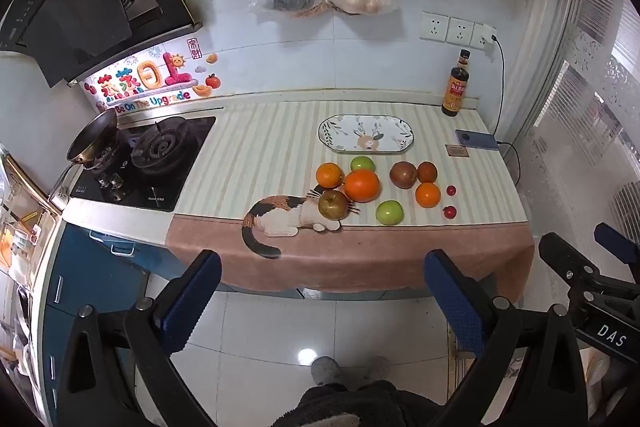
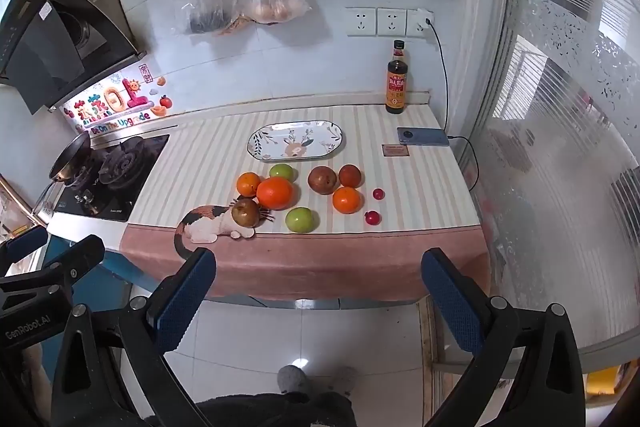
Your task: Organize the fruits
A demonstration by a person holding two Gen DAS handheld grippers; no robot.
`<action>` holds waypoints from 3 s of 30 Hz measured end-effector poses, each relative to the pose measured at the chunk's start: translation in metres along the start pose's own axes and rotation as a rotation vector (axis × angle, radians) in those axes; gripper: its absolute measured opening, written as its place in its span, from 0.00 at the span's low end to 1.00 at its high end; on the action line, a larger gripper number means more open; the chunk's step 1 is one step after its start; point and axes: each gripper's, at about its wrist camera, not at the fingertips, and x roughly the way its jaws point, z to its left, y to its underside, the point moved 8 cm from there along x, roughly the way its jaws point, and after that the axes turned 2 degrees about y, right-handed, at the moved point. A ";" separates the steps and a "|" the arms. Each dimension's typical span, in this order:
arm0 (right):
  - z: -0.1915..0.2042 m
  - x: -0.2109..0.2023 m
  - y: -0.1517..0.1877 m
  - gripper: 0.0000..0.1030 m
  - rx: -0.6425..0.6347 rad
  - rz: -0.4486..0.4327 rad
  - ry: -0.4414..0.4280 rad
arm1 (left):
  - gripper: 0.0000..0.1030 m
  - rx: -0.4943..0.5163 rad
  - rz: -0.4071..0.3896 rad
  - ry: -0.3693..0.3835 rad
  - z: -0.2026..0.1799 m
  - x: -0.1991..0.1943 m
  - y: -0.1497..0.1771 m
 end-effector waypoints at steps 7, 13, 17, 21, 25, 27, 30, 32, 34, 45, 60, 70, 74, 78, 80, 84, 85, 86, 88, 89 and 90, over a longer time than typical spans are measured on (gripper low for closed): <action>0.001 0.000 0.000 1.00 -0.004 0.009 0.007 | 1.00 0.000 -0.004 0.004 0.000 0.000 0.000; 0.002 0.001 -0.001 1.00 -0.002 0.008 0.003 | 1.00 -0.001 -0.007 0.001 0.000 0.000 0.000; 0.003 0.001 -0.001 1.00 -0.001 0.007 0.003 | 1.00 -0.003 -0.009 0.001 0.000 -0.001 0.000; 0.003 0.002 -0.001 1.00 -0.002 0.007 0.003 | 1.00 -0.003 -0.007 0.001 0.000 -0.001 0.000; 0.006 0.002 -0.006 1.00 -0.003 0.008 0.003 | 1.00 -0.002 -0.005 0.000 0.001 0.000 -0.004; 0.010 0.003 -0.005 1.00 -0.002 0.010 0.001 | 1.00 -0.002 -0.002 0.002 0.001 0.000 -0.004; 0.010 0.004 -0.007 1.00 -0.004 0.009 0.006 | 1.00 -0.001 0.000 0.003 0.002 0.002 -0.003; 0.013 0.004 -0.009 1.00 -0.002 0.010 0.005 | 1.00 -0.002 -0.001 0.002 0.002 0.002 -0.003; 0.012 0.003 -0.009 1.00 -0.004 0.010 0.002 | 1.00 -0.002 -0.003 0.002 0.002 0.002 -0.003; 0.006 0.012 -0.001 1.00 -0.001 0.016 -0.004 | 1.00 0.002 0.005 0.004 -0.005 0.007 -0.003; 0.003 0.014 -0.001 1.00 0.002 0.018 -0.007 | 1.00 0.005 0.003 0.003 -0.006 0.007 -0.004; 0.001 0.013 -0.001 1.00 0.005 0.018 -0.008 | 1.00 0.005 0.000 0.001 -0.007 0.006 -0.008; 0.000 0.014 -0.001 1.00 0.006 0.017 -0.008 | 1.00 0.006 0.000 0.001 -0.007 0.006 -0.008; 0.000 0.013 -0.002 1.00 0.004 0.018 -0.007 | 1.00 0.004 0.000 0.002 -0.007 0.006 -0.008; 0.000 0.014 -0.001 1.00 0.005 0.018 -0.009 | 1.00 0.005 -0.001 0.001 -0.007 0.006 -0.009; 0.000 0.013 -0.002 1.00 0.005 0.019 -0.009 | 1.00 0.005 -0.002 0.000 -0.008 0.005 -0.011; 0.000 0.013 -0.001 1.00 0.005 0.019 -0.008 | 1.00 0.005 -0.002 0.001 -0.009 0.005 -0.011; 0.000 0.013 -0.002 1.00 0.006 0.019 -0.009 | 1.00 0.005 -0.003 0.000 -0.009 0.005 -0.011; 0.000 0.013 -0.001 1.00 0.005 0.019 -0.009 | 1.00 0.005 -0.003 0.000 -0.009 0.005 -0.012; 0.000 0.013 -0.001 1.00 0.004 0.019 -0.009 | 1.00 0.005 -0.003 0.001 -0.009 0.005 -0.011; 0.000 0.013 -0.001 1.00 0.004 0.018 -0.010 | 1.00 0.005 -0.003 0.000 -0.009 0.005 -0.011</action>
